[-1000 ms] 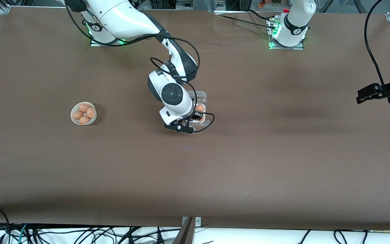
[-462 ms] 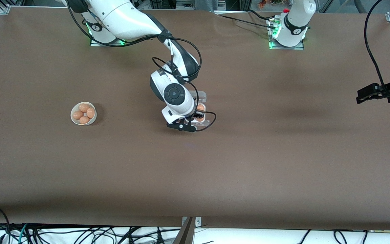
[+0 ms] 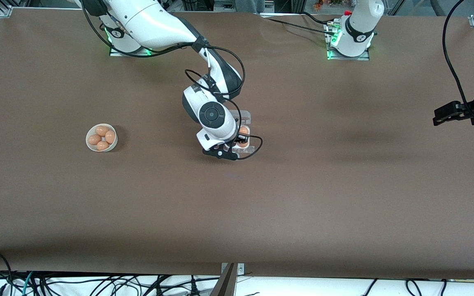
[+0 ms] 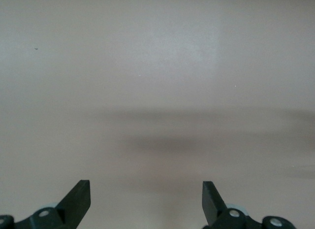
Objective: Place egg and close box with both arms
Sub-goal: 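Lower the egg into the empty slot and open the right gripper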
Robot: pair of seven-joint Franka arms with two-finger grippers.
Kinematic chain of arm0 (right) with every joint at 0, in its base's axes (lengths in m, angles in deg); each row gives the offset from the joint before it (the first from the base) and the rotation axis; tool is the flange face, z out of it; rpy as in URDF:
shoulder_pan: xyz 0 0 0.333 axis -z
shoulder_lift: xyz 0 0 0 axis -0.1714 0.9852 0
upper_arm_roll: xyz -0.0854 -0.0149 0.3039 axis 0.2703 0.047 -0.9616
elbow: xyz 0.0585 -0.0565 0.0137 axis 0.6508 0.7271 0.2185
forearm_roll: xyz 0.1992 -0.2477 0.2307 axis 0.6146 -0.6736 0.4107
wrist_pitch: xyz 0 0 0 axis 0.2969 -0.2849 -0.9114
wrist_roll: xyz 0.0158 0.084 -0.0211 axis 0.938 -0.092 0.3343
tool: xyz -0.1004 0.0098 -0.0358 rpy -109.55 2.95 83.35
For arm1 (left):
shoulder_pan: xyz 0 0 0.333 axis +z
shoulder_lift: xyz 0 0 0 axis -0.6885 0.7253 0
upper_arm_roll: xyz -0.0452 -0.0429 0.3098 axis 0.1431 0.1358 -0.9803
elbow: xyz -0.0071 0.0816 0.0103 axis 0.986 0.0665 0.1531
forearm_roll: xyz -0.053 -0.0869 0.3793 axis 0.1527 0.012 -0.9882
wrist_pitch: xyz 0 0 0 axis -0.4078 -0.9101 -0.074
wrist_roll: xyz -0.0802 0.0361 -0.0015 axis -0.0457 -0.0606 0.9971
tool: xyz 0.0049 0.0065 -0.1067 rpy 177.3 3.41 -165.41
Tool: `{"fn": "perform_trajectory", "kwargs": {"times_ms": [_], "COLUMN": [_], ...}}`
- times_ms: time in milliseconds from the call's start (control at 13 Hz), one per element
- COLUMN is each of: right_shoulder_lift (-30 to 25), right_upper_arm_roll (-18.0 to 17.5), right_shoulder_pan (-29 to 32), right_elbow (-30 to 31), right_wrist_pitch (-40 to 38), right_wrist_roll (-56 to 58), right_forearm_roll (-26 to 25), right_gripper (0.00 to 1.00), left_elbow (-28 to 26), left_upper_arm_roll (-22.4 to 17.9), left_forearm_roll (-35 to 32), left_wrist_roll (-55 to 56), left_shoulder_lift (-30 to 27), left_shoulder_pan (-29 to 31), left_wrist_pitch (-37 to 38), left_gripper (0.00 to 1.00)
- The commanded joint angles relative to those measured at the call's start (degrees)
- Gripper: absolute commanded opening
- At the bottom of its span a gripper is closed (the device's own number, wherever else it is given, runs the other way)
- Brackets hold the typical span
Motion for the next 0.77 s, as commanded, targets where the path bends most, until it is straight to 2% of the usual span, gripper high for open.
{"fn": "perform_trajectory", "kwargs": {"times_ms": [0,77,154,538,692], "right_shoulder_lift": [0.7,0.7,0.7,0.0,-0.5], "right_upper_arm_roll": [-0.2,-0.2,-0.2,0.2,0.3], "right_shoulder_pan": [-0.1,-0.1,0.0,0.3,0.6], "right_elbow": [-1.7,-1.7,-1.7,-2.1,-2.1], "right_wrist_pitch": [-1.8,-1.8,-1.8,-1.9,-1.9], "right_wrist_roll": [-0.7,-0.7,-0.6,0.2,2.3], "right_forearm_roll": [0.8,0.9,0.8,-0.3,-3.4], "right_gripper": [0.63,0.92,1.0,1.0,1.0], "left_elbow": [1.1,1.1,1.1,1.1,1.1], "left_upper_arm_roll": [0.3,0.3,0.3,0.4,0.5], "left_forearm_roll": [-1.7,-1.7,-1.7,-1.6,-1.2], "left_wrist_roll": [-0.6,-0.6,-0.6,-0.5,-0.9], "left_shoulder_lift": [-0.1,-0.1,0.0,0.0,0.3], "left_shoulder_pan": [-0.1,-0.1,-0.1,-0.4,-1.5], "left_wrist_pitch": [1.1,1.1,1.1,1.1,1.1], "left_gripper": [1.0,1.0,1.0,1.0,1.0]}}
